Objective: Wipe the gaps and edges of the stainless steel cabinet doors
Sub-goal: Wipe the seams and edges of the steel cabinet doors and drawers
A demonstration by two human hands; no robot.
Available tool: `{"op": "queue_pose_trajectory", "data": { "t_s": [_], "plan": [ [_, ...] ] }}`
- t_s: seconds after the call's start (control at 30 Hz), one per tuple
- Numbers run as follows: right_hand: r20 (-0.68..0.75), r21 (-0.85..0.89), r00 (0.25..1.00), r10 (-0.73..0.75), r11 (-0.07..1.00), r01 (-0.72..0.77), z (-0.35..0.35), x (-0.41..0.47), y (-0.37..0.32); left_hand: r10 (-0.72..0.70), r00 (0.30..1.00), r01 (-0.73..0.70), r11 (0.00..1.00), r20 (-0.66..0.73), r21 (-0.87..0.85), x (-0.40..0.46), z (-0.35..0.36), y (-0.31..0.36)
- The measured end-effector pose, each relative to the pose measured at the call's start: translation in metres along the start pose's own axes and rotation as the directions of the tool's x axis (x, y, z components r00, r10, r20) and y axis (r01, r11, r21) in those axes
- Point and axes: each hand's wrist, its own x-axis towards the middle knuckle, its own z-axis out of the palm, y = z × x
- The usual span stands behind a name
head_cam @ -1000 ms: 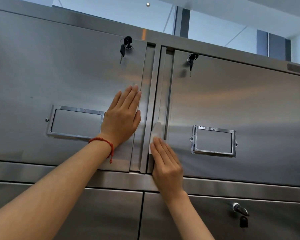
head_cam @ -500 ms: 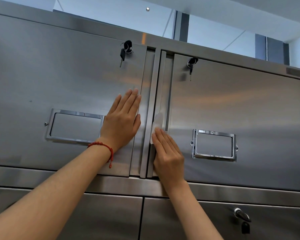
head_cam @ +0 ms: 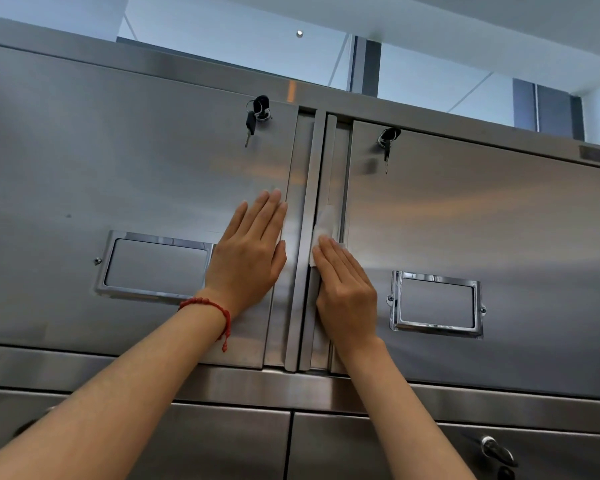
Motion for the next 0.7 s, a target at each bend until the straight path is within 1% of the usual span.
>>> {"op": "queue_pose_trajectory", "data": {
  "t_s": [0.7],
  "plan": [
    [0.001, 0.01, 1.0, -0.003, 1.0, 0.003, 0.018, 0.059, 0.025, 0.013, 1.0, -0.012, 0.999, -0.014, 0.03, 0.001, 0.001, -0.001]
  ]
}}
